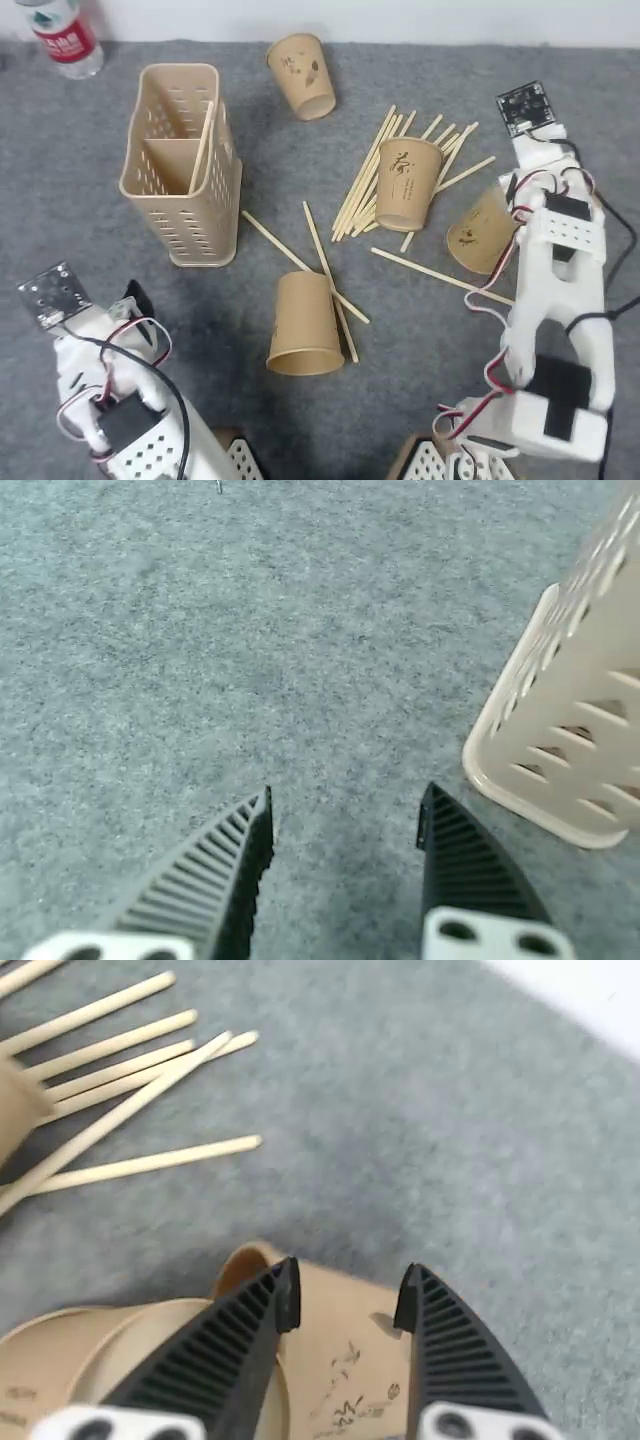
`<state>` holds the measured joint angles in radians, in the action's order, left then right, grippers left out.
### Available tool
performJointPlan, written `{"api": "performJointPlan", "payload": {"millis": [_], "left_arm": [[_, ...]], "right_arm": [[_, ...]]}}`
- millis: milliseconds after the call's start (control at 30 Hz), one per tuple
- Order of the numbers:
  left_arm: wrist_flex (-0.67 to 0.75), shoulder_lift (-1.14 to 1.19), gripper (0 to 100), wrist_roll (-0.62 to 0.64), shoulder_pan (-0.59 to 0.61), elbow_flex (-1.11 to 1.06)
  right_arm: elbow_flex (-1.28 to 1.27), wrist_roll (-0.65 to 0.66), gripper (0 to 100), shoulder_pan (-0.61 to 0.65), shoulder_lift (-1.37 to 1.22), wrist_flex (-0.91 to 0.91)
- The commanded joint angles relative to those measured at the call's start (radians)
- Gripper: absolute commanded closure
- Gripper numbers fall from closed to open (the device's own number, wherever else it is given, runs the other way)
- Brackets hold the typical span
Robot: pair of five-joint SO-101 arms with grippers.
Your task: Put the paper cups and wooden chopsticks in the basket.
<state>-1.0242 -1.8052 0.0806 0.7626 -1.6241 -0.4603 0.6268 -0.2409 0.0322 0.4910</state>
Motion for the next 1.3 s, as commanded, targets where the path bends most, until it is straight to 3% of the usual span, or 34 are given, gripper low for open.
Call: {"api": "performJointPlan", "payload": {"millis": [0, 167, 400, 600, 900, 1000, 1267], "left_arm": [[0.025, -0.017, 78, -0.012, -0.005, 0.002], [0.025, -0.017, 78, -0.012, -0.005, 0.002], [0.025, -0.017, 78, -0.014, -0.006, 0.002], [0.025, -0.017, 78, -0.014, -0.006, 0.002], [0.025, -0.017, 78, -0.014, -0.006, 0.002], [0.025, -0.017, 78, -0.014, -0.006, 0.002], [0.025, -0.017, 78, -0.014, -0.006, 0.002]], "right_arm": [[-0.017, 0.034, 81.0, -0.038, -0.071, -0.039], [-0.017, 0.034, 81.0, -0.061, -0.082, -0.047], [-0.028, 0.032, 81.0, -0.007, 0.022, 0.143], [-0.08, 0.032, 81.1, 0.147, 0.142, 0.34], [-0.292, 0.026, 81.1, 0.43, 0.39, 0.364], [-0.293, 0.029, 81.1, 0.407, 0.498, 0.364], [-0.328, 0.028, 81.0, 0.142, 0.693, 0.209]]}}
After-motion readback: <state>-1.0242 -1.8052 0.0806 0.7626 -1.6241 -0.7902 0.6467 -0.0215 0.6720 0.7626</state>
